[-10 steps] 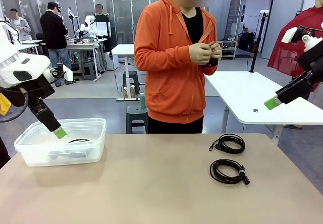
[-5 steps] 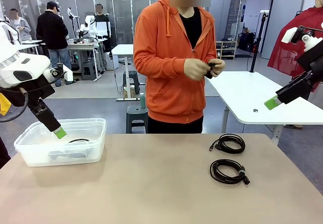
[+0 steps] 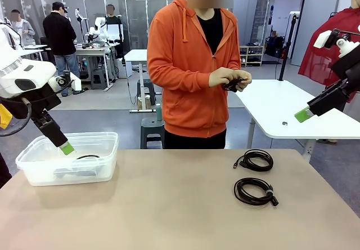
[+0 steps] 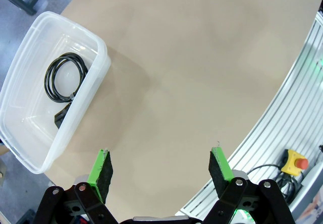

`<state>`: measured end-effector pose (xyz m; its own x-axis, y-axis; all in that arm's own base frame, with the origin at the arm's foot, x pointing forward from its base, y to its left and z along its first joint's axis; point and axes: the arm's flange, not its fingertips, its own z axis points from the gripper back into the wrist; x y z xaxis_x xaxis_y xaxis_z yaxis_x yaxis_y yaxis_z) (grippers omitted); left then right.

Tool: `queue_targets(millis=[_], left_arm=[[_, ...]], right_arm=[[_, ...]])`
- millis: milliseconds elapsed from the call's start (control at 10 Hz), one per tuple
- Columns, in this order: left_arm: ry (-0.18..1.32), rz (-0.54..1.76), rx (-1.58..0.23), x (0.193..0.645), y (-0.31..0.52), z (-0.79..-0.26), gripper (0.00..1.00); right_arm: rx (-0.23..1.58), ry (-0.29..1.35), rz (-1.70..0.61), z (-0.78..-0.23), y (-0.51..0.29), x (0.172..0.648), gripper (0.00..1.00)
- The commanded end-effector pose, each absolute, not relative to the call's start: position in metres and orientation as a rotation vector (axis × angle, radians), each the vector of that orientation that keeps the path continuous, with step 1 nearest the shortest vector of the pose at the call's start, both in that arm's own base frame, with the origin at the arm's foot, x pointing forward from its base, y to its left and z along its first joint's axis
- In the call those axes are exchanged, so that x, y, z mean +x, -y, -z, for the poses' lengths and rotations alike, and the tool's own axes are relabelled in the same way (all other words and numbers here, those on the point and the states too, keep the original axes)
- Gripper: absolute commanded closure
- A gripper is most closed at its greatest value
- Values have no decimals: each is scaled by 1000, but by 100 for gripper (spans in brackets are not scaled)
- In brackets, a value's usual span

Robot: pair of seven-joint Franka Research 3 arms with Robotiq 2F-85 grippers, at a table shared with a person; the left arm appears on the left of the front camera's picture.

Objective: Organize and store the cables.
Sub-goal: Place the Power Cable into the Organizing box.

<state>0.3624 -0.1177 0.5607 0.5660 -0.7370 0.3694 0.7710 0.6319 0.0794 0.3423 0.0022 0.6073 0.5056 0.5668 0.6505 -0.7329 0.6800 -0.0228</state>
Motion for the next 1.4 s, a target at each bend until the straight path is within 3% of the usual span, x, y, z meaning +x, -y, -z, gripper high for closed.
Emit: queue_targets(millis=[0, 1300], left_arm=[[370, 875, -91, 360, 118, -565, 4], [370, 875, -91, 360, 118, -565, 4]], right_arm=[[273, 676, -801, -607, -2, 342, 0], [273, 676, -801, -607, -2, 342, 0]])
